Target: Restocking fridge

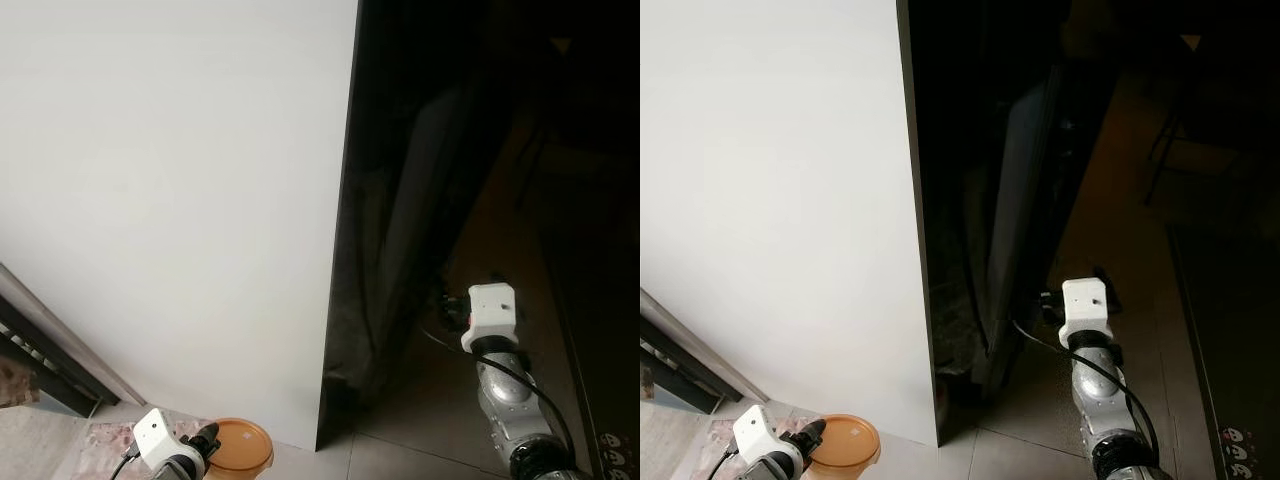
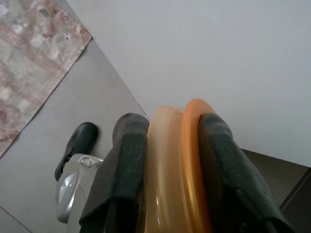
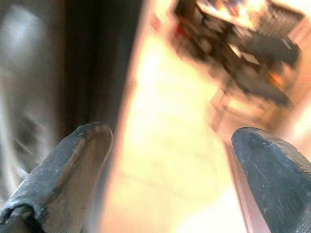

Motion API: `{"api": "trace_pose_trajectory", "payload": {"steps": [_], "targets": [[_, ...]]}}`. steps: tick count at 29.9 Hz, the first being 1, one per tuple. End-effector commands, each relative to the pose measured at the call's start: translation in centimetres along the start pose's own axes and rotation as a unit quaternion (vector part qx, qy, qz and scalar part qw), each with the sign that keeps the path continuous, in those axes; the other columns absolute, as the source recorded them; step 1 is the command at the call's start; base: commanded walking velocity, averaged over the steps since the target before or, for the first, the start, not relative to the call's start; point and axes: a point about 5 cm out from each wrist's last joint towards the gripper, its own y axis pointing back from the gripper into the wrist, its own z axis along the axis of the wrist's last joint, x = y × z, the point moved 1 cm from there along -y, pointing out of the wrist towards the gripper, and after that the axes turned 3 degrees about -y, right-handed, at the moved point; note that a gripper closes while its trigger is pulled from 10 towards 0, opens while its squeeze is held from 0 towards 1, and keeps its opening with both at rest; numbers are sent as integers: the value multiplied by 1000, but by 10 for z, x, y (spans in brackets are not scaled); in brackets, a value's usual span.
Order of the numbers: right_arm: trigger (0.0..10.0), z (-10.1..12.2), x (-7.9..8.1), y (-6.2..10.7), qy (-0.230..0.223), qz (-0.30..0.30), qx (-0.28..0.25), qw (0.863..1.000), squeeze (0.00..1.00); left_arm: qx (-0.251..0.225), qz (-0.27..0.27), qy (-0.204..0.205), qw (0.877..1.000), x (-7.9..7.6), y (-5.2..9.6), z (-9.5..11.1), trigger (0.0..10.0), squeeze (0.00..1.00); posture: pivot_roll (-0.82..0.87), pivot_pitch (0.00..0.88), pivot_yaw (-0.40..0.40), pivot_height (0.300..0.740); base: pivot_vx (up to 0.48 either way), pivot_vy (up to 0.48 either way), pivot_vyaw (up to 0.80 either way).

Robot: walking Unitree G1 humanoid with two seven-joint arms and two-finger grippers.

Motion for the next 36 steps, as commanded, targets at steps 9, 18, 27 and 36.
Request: {"api": "trace_pose_trajectory", "payload": {"steps": [9,18,27,36], "targets": [[10000,-53,-2,27,-12,-8,132,991,0,8,7,-13,1000,3,1,-5,10000,0,-34,37,-3,740,0,0,0],[10000,-94,28,59,-23,67,261,963,0,12,14,-14,1000,7,2,-8,10000,0,-24,36,-4,740,0,0,0],[10000,-82,29,46,-50,95,238,965,0,10,19,-14,1000,10,3,-6,10000,0,-22,33,-1,740,0,0,0],[10000,-29,9,2,-72,95,126,985,0,10,16,-17,1000,8,2,-5,10000,0,-26,25,3,740,0,0,0]]}}
